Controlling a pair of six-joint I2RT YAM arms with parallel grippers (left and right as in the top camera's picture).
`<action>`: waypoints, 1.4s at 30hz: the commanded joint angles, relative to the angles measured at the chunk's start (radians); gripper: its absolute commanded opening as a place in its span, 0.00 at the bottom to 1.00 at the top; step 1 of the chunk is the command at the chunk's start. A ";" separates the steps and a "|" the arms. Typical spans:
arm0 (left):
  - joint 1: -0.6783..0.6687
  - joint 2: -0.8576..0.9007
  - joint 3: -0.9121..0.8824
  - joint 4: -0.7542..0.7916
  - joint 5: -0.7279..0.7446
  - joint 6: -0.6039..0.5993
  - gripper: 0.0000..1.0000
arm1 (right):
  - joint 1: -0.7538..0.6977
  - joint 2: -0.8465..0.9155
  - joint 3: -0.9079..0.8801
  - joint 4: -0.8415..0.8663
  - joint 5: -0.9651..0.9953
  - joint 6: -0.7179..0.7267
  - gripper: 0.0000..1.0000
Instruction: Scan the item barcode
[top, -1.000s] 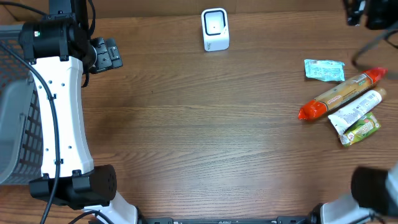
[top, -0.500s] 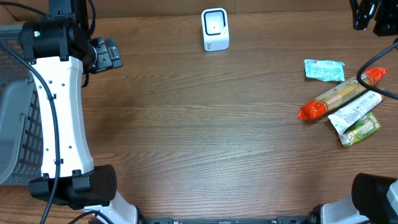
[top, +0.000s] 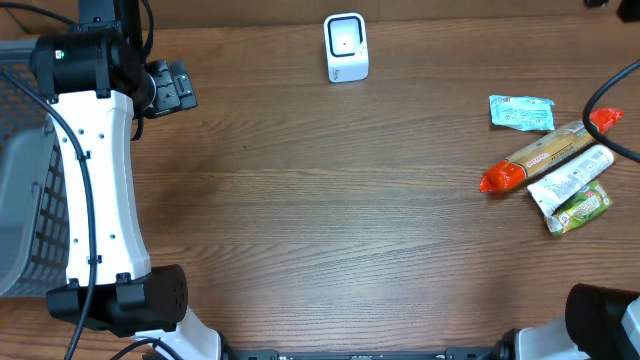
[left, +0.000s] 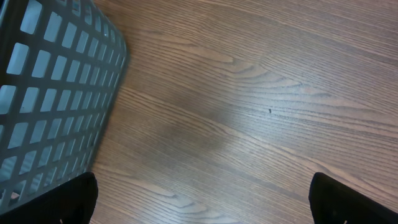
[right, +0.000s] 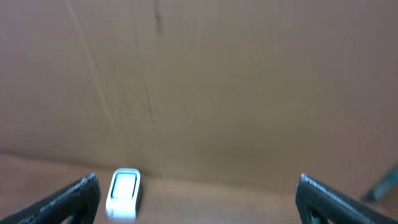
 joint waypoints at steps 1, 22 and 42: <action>0.002 -0.008 0.008 0.002 -0.009 -0.006 1.00 | 0.024 -0.043 -0.014 0.078 -0.006 0.001 1.00; 0.002 -0.008 0.008 0.001 -0.009 -0.006 1.00 | 0.045 -0.709 -1.249 1.027 -0.006 0.000 1.00; 0.002 -0.008 0.008 0.001 -0.009 -0.006 1.00 | 0.090 -1.283 -2.397 1.691 -0.006 0.000 1.00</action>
